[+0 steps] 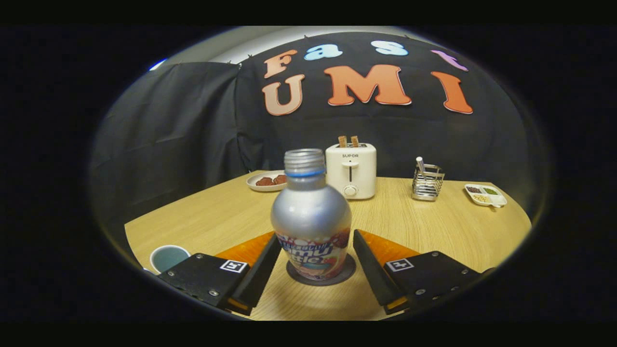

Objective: Take the bottle from table, then pour the juice into the cup, finally place the bottle on the coaster

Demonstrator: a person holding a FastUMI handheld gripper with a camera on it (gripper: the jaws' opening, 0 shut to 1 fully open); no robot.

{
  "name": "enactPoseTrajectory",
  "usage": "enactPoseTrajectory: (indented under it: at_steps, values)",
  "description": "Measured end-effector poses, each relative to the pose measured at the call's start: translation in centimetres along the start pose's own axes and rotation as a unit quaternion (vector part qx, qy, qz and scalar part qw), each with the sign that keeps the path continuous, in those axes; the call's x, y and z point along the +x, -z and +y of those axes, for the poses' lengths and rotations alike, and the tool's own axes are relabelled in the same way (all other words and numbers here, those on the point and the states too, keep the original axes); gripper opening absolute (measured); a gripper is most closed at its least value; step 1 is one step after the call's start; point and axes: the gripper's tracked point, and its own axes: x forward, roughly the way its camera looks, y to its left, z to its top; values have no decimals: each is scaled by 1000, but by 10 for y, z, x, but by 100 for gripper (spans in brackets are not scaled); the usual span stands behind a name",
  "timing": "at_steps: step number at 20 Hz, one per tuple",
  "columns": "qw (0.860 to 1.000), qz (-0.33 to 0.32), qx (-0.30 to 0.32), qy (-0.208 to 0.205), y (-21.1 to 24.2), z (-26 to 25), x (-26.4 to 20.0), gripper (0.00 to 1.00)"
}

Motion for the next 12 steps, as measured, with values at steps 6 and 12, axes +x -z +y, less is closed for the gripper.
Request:
enactPoseTrajectory:
  at_steps: [6,12]
  values:
    - [998,-63,14,28,-38,-22,-42,97]
    - [991,-115,56,40,-74,-47,-80,97]
